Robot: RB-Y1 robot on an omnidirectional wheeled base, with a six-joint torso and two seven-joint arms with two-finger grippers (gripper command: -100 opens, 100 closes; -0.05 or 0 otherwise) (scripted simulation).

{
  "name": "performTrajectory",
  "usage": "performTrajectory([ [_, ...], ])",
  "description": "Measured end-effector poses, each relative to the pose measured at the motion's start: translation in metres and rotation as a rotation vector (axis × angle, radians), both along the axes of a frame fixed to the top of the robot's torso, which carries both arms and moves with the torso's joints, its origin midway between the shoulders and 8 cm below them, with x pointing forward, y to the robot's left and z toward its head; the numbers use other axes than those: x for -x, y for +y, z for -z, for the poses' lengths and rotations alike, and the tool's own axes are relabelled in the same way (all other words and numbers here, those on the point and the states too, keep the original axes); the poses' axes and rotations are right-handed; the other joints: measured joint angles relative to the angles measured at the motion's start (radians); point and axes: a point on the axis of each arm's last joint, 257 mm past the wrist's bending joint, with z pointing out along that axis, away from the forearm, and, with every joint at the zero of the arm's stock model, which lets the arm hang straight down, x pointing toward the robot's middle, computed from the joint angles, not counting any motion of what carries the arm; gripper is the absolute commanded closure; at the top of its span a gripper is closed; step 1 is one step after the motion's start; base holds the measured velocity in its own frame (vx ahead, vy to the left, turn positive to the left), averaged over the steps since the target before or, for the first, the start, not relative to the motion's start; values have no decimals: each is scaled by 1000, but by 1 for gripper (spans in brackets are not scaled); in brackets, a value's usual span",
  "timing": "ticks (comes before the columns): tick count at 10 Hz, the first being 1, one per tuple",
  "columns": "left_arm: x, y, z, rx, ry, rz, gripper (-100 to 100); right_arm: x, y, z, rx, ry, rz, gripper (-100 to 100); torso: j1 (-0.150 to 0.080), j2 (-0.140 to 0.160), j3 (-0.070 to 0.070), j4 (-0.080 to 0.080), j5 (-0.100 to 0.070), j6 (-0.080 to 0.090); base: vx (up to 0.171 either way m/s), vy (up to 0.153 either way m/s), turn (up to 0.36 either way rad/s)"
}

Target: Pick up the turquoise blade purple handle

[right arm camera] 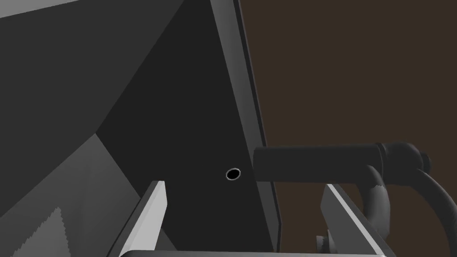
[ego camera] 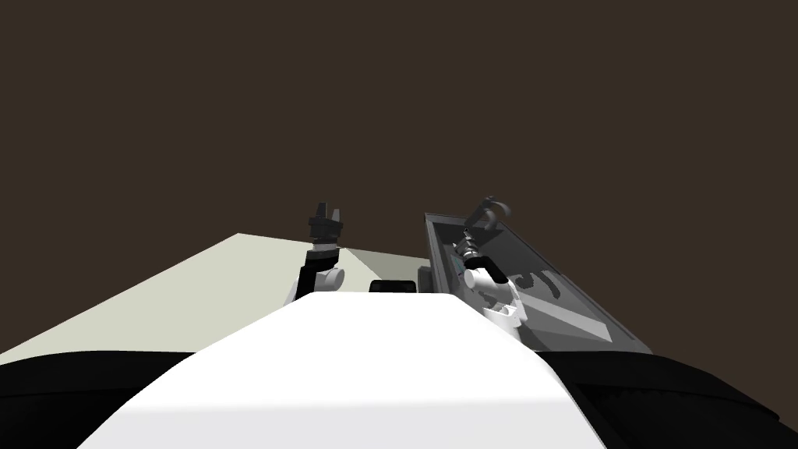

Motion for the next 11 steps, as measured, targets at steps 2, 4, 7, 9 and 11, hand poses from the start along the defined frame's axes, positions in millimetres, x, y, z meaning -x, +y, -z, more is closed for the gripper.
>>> performTrajectory([
  [2, 0, 0, 0, 0, 0, 0, 0, 8, -10, 18, -50, 58, 35, -100, 0, -2, -1, -1, 0, 0, 121, 56, -103],
  [4, 0, 0, 0, 0, 0, 0, 0, 14, -15, 33, -80, 103, 56, -100, -2, 1, 1, 0, 0, -1, 73, 31, -63],
  [7, 0, 0, 0, 0, 0, 0, 0, 28, -32, 50, -152, 176, 111, -100, 0, -1, -1, 0, 0, 0, 107, 63, -102],
  [9, 0, 0, 0, 0, 0, 0, 0, 41, -42, 70, -206, 237, 151, -100, -1, -2, -1, -1, 0, 0, 124, 49, -113],
  [11, 0, 0, 0, 0, 0, 0, 0, 48, -44, 82, -235, 277, 173, -100, -2, 2, 1, 0, 0, -1, 50, 26, -72],
])
